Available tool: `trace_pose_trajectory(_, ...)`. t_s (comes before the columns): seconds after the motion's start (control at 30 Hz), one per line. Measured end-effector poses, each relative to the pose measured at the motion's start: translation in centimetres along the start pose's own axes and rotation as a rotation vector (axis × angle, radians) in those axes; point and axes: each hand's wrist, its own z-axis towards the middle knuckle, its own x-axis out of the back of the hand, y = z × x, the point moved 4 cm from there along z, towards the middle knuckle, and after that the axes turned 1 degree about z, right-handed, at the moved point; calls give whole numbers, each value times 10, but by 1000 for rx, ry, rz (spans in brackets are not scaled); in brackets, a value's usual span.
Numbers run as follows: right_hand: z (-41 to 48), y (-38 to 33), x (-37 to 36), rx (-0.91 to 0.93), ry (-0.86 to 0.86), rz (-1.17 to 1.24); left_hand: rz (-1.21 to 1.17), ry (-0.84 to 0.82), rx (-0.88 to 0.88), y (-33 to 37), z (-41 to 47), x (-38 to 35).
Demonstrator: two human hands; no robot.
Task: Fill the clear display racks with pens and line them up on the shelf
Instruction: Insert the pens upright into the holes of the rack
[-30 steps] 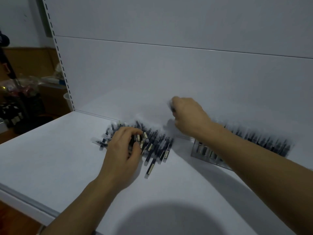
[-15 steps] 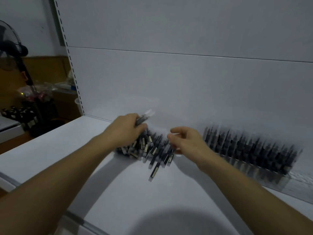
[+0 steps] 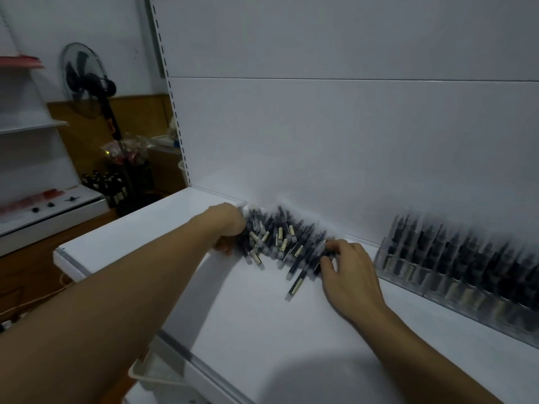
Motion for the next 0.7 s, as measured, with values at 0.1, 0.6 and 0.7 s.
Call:
trace_pose_trajectory(0.1,-2,0,2,7,18,13,-66,1,27,11,1,-1)
trace_pose_trajectory(0.6,2,8,3,5,61,130,122,-112,-18,50,23,-11)
trace_pose_trajectory(0.7,3,7,2,2,59,137,264,-123,-99,52,18,-6)
